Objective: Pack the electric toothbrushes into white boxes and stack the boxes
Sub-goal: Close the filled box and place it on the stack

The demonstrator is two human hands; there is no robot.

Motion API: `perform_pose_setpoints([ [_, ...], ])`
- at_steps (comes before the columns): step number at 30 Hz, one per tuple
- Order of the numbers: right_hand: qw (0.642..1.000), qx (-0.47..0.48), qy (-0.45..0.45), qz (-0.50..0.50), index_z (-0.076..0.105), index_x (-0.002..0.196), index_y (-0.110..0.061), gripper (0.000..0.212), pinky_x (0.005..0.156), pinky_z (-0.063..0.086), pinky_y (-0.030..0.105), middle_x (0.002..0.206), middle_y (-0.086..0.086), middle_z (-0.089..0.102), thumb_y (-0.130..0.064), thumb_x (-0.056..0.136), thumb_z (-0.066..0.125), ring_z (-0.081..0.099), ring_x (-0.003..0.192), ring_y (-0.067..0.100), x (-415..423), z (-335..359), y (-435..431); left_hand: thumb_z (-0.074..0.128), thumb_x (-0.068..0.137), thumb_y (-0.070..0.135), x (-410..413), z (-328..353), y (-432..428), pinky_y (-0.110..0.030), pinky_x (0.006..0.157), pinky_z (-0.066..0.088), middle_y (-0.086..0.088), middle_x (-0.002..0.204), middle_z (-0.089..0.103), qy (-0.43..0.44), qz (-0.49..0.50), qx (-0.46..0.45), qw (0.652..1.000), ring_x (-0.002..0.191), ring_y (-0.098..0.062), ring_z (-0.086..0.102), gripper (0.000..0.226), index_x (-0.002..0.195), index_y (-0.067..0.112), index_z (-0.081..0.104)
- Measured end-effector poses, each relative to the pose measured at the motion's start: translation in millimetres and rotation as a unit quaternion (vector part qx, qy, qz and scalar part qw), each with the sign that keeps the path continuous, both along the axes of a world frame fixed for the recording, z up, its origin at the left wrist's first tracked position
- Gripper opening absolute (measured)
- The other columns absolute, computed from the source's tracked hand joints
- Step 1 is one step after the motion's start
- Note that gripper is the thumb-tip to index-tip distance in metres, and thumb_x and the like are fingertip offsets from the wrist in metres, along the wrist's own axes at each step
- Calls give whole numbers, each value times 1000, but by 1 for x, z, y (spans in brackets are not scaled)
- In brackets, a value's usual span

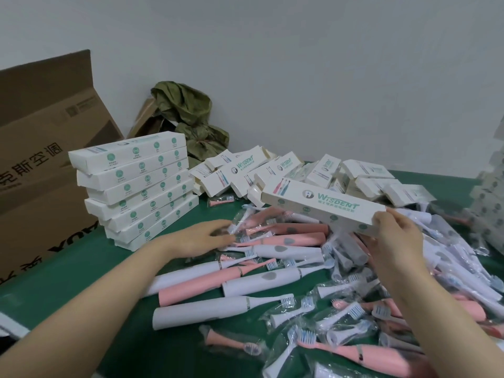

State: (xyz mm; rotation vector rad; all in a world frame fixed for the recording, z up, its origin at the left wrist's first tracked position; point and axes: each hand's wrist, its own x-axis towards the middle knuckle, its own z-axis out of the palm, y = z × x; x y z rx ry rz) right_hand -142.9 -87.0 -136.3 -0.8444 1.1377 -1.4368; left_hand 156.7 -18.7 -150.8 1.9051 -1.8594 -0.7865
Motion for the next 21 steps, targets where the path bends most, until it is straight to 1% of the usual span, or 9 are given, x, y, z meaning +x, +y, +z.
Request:
perform_pose_setpoints([
  [3, 1000, -5, 4, -14, 50, 126, -14, 32, 81, 57, 37, 110, 8, 64, -10, 94, 44, 63, 101, 21, 4, 3, 3, 44, 99, 35, 2, -18, 1, -34, 108, 29, 2, 129, 50, -39, -2, -40, 998, 122, -18, 40, 38, 137, 37, 39],
  [5, 999, -38, 20, -34, 50, 123, -19, 31, 65, 55, 24, 103, 1, 65, -10, 93, 44, 64, 89, 12, 8, 10, 3, 42, 100, 36, -7, -24, -1, -41, 111, 23, 2, 128, 47, -37, -11, -50, 998, 125, -20, 34, 40, 139, 42, 35],
  [9, 988, -119, 96, -27, 57, 124, -17, 35, 84, 51, 30, 109, 1, 65, -14, 90, 47, 63, 91, 16, 35, 30, -4, 42, 100, 30, -29, -32, -5, -44, 112, 22, 3, 134, 44, -20, -17, -58, 998, 132, -22, 30, 45, 144, 36, 31],
  [12, 976, -119, 167, 76, 55, 123, -23, 32, 64, 45, 24, 101, 1, 62, -15, 92, 48, 57, 66, 12, 82, 40, -11, 43, 99, 23, -44, -35, -4, -37, 106, 29, -1, 121, 45, -36, -3, -95, 995, 122, -26, 37, 43, 141, 25, 36],
  [13, 972, -100, 172, 123, 55, 119, -22, 28, 64, 46, 26, 98, 4, 62, -14, 93, 48, 57, 63, 13, 101, 42, -13, 44, 98, 21, -47, -35, -3, -35, 104, 30, -2, 118, 45, -44, -4, -109, 993, 121, -26, 38, 41, 139, 21, 38],
  [15, 963, -63, 182, 186, 54, 90, -16, 6, 66, 49, 31, 79, 6, 60, -12, 92, 51, 55, 62, 20, 136, 44, -16, 45, 98, 16, -51, -32, -3, -29, 100, 33, -1, 118, 47, -37, -3, -128, 991, 118, -23, 43, 38, 135, 16, 42],
  [17, 952, -47, 209, 218, 53, 71, -10, 21, 69, 52, 34, 68, 6, 57, -10, 92, 53, 56, 69, 25, 166, 41, -25, 45, 96, 12, -53, -27, -4, -34, 99, 39, -6, 119, 54, 1, -9, -135, 991, 112, -23, 50, 31, 127, 12, 50],
  [19, 941, -22, 231, 246, 61, 92, -3, 12, 83, 55, 39, 91, 14, 65, -12, 93, 53, 63, 87, 29, 188, 38, -34, 46, 95, 9, -56, -24, -8, -42, 93, 45, -10, 110, 61, 34, -17, -149, 988, 103, -27, 57, 21, 113, 9, 57],
  [21, 923, -18, 277, 268, 59, 99, -3, 12, 83, 55, 36, 106, 15, 63, -11, 93, 51, 62, 95, 30, 201, 30, -44, 49, 94, 16, -59, -24, -14, -43, 91, 44, -16, 107, 60, 0, 0, -147, 989, 102, -35, 55, 19, 109, 5, 54],
])
